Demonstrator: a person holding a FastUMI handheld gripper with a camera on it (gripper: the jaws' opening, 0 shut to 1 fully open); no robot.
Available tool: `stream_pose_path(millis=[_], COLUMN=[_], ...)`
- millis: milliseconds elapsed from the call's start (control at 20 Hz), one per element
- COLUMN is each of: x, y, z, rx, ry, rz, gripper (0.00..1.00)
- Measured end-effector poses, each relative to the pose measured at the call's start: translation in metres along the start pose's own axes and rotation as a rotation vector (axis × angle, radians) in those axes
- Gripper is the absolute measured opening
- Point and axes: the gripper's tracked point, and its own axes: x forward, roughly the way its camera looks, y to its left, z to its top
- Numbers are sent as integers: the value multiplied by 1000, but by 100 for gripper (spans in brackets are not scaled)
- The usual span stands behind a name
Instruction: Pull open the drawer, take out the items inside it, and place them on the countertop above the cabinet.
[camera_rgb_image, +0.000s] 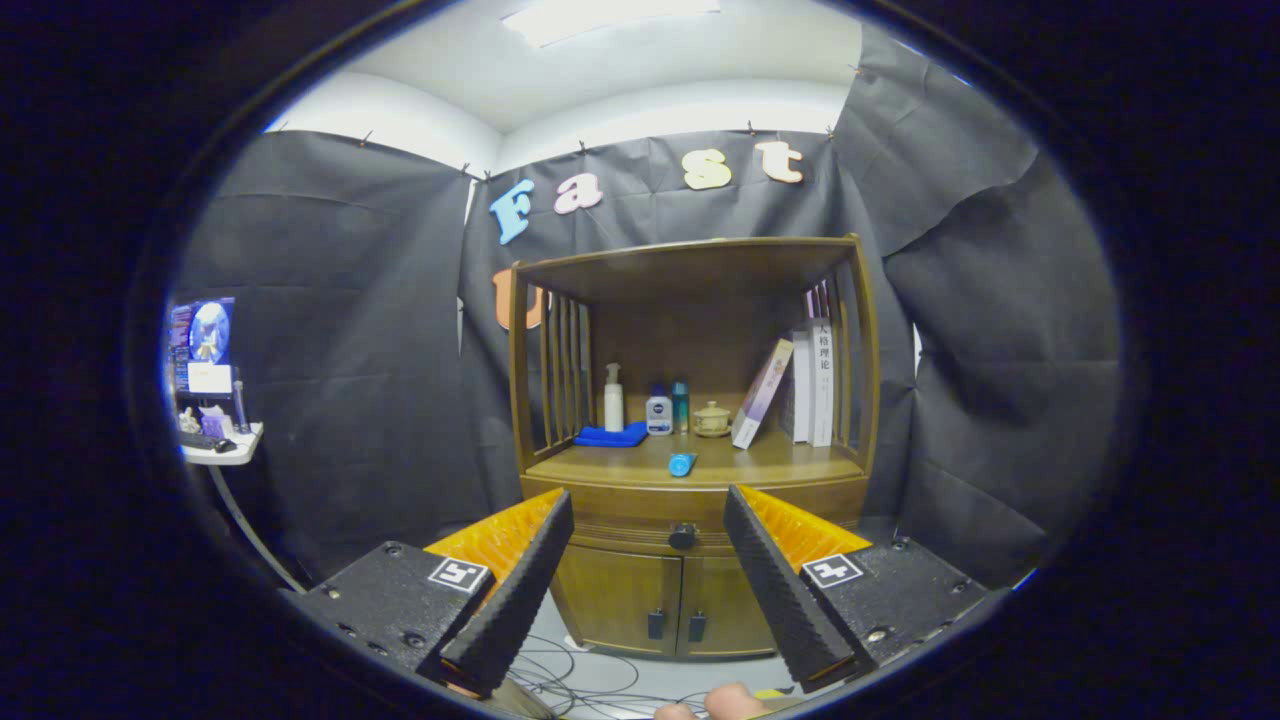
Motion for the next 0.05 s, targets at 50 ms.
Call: stream_pose_path(millis=[50], x=[-4], y=[2], z=[-1], rx=[4], ry=[1], rz=[8], gripper=[99])
